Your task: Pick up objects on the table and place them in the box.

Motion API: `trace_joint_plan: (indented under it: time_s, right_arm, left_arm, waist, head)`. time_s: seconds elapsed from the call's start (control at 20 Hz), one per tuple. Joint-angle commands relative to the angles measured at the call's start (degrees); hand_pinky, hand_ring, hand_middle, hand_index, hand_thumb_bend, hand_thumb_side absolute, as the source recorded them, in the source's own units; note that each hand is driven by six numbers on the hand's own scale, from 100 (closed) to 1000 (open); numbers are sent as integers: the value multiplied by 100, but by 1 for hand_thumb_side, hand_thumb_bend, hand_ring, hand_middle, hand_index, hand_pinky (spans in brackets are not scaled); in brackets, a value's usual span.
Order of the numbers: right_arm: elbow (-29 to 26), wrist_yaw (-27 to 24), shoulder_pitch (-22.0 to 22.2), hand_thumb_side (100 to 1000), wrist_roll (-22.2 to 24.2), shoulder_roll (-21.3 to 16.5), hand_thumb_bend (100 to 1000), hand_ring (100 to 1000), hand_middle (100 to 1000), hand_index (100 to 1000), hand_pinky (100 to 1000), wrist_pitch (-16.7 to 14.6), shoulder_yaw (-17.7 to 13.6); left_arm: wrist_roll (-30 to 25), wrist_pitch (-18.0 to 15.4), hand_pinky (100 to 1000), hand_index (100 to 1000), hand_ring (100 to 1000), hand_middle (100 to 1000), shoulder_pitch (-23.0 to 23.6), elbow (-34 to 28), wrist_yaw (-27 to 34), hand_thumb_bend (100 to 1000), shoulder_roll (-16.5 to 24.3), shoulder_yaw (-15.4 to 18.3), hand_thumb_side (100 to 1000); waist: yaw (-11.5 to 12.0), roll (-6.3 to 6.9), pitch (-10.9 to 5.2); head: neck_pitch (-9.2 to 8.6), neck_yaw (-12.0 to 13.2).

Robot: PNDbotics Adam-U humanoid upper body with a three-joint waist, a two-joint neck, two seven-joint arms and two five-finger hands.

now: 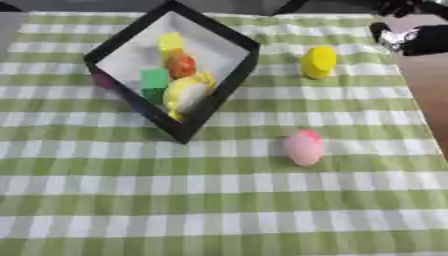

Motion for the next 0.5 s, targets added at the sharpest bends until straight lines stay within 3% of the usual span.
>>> trace_joint_plan:
  time_s: [0.05,0.5]
  right_arm:
    - [-13,180,-179,466,320,-379,205,860,828,870,871,-94,63]
    - [1106,537,-852,357,892,30,314,871,844,893,878,-406,266]
  left_arm:
    - [-4,14,819,780,789,801,-23,-84,34,301,59,71,636]
    - [-33,47,819,778,789,799,-8,-78,25,297,17,66,634]
  waist:
    - [6,-73,-137]
    - [11,-67,-136]
  head:
    - [-65,-18]
    - [-61,-47]
